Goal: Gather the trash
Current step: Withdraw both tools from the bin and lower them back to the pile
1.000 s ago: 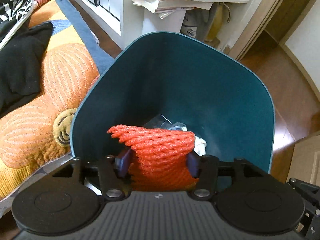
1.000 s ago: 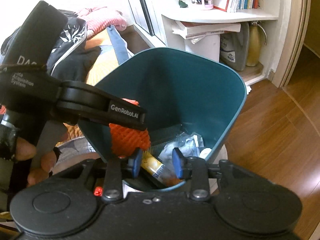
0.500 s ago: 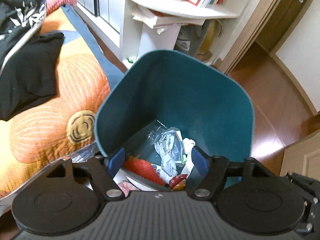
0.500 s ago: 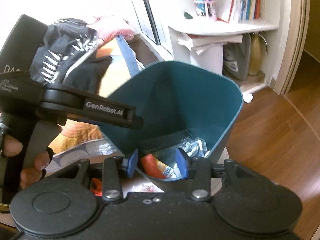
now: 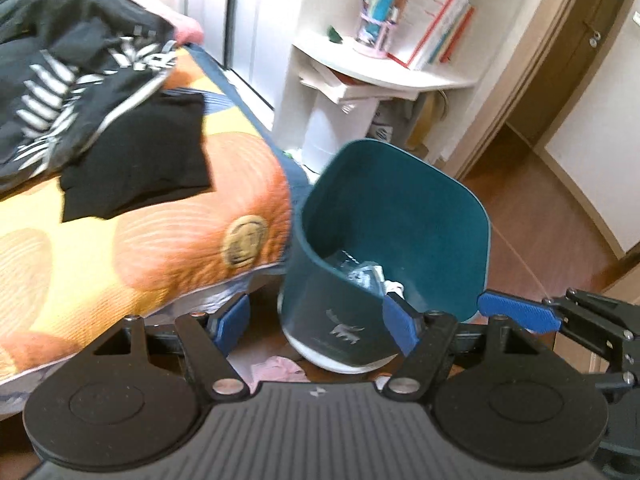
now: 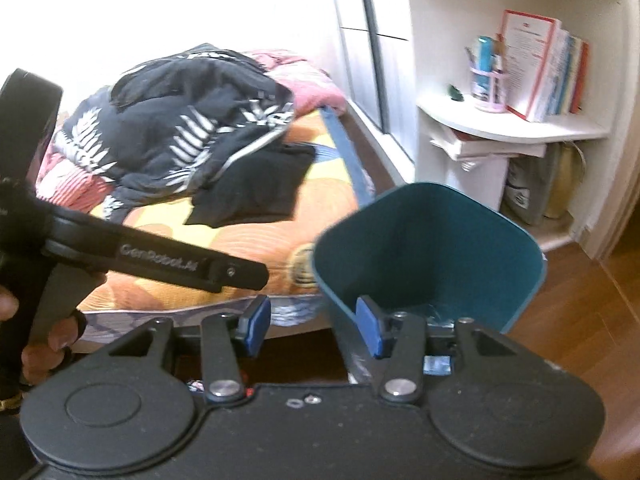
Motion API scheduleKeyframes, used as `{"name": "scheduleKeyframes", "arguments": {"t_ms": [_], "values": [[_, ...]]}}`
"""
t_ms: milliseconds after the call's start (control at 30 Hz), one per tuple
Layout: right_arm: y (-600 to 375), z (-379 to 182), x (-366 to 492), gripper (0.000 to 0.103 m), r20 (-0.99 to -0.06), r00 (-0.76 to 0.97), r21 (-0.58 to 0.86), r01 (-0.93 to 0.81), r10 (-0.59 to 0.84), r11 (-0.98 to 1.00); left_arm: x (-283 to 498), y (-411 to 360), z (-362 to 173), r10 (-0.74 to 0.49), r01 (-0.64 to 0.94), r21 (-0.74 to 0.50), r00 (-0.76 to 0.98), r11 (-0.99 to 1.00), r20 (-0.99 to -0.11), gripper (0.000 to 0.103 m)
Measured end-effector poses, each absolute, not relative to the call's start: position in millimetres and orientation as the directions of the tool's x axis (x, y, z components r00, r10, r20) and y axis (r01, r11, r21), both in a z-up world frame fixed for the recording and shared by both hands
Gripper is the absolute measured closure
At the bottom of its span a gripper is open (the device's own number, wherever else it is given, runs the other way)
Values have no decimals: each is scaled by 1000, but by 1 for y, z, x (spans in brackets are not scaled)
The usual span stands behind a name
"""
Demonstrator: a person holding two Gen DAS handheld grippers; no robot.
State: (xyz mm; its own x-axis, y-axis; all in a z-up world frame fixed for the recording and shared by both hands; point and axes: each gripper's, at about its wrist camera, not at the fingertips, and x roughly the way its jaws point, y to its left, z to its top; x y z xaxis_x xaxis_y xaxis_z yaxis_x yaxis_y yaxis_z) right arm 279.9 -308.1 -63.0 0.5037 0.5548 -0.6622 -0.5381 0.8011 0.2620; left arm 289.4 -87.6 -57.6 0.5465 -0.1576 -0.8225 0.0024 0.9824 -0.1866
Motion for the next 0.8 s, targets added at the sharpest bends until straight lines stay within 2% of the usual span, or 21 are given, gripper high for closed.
{"name": "scheduleKeyframes", "arguments": {"t_ms": [67, 133, 367, 533, 800], "values": [[-298, -61, 274, 55, -661, 492, 262, -557, 566, 789, 275, -72, -54, -144, -13, -182, 559, 983, -817, 29], [-286, -60, 269, 54, -665, 474, 260, -578, 578, 773, 260, -55, -54, -125, -32, -174, 570, 984, -812, 21], [-236, -78, 251, 54, -684, 371, 283, -659, 629, 697, 211, 15, -81, -52, -188, -191, 569, 963, -820, 18], [-196, -116, 247, 54, -728, 270, 319, -681, 630, 660, 188, 66, -133, 20, -360, -180, 487, 915, -873, 18], [-130, -193, 248, 54, -816, 121, 309, -735, 566, 603, 159, 136, -239, 39, -595, -168, 319, 786, -947, 18]]}}
